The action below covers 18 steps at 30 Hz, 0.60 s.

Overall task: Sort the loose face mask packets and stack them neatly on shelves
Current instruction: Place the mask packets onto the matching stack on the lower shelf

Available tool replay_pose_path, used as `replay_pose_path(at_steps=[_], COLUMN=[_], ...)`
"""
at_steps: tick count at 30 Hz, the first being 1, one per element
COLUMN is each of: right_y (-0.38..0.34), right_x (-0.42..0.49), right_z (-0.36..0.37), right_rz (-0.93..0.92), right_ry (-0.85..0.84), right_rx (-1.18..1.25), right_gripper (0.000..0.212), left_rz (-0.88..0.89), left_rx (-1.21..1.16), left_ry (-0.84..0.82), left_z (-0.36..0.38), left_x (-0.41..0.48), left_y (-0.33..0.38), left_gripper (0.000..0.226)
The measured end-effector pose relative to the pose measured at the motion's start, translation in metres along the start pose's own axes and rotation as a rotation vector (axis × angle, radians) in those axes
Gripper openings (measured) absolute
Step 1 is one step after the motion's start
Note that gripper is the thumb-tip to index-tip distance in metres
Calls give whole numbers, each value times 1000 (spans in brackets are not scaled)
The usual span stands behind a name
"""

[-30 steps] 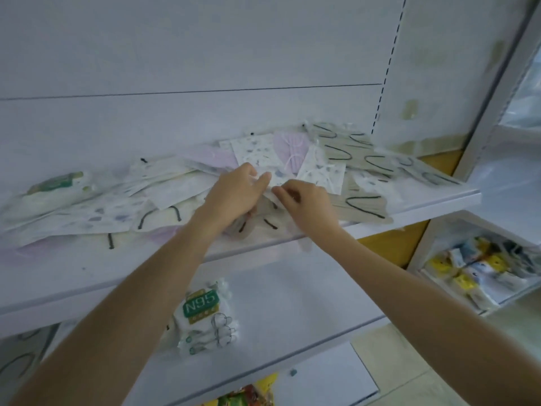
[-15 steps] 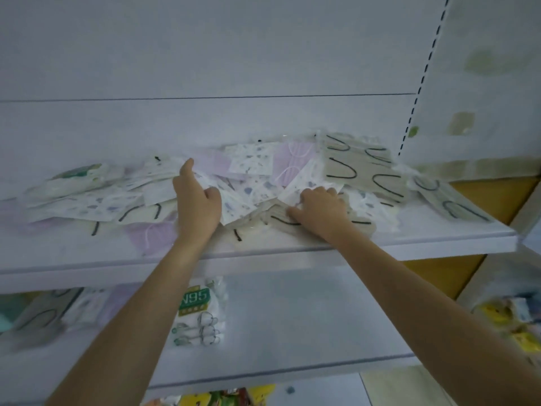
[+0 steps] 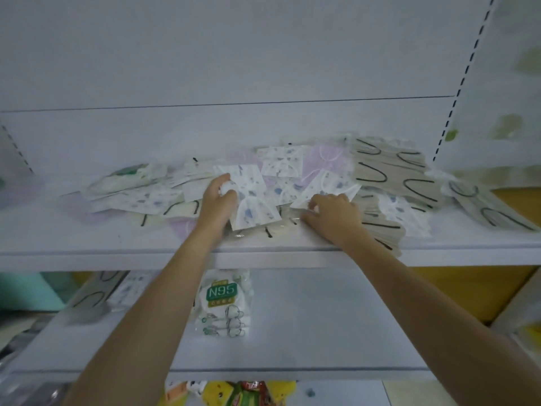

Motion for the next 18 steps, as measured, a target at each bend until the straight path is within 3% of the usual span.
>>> replay_pose_path(at_steps=[3,6,8,10,12,13,15,18], right_y=[-7,-18,-39,-64,-78,-80,-79,-65], right_x=[-1,-6,-7,-4,1,4,16,47], right_z=[-3,-9,-10,3,18,18,6,-9], right_rz=[5,-56,-245,-374,-394,-380,-319,-218], right_ry=[162,371,332,88,-116,-133,-15,194], right_rx=[185,447,445,321,255,329,510,328], right_gripper=[26,27,29,31,31,31,31,40], left_rz=[-72,-89,-90,-71,-46,-33,-18,9], left_rx=[-52,-171,-241,-263,-216,-165,-83,-59], left_ry=[-14,-77,-127,-164,-156,-128,-69,-37], left_z=[0,0,2,3,1,-1,-4,-5], left_x=[5,11,13,14,14,13,12,11], left_y=[-14,-19,-18,-19,-20,-21,-24,-22], left_gripper=[42,15,26,28,23,32,55,66])
Point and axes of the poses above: each hand's wrist, its own x-axis towards the middle knuckle, its own z-axis out of the palm, y = z × x, the point moved 4 cm from there along x, towards the middle knuckle, and after that the axes turned 7 degrees about -y, right-handed, at the moved point
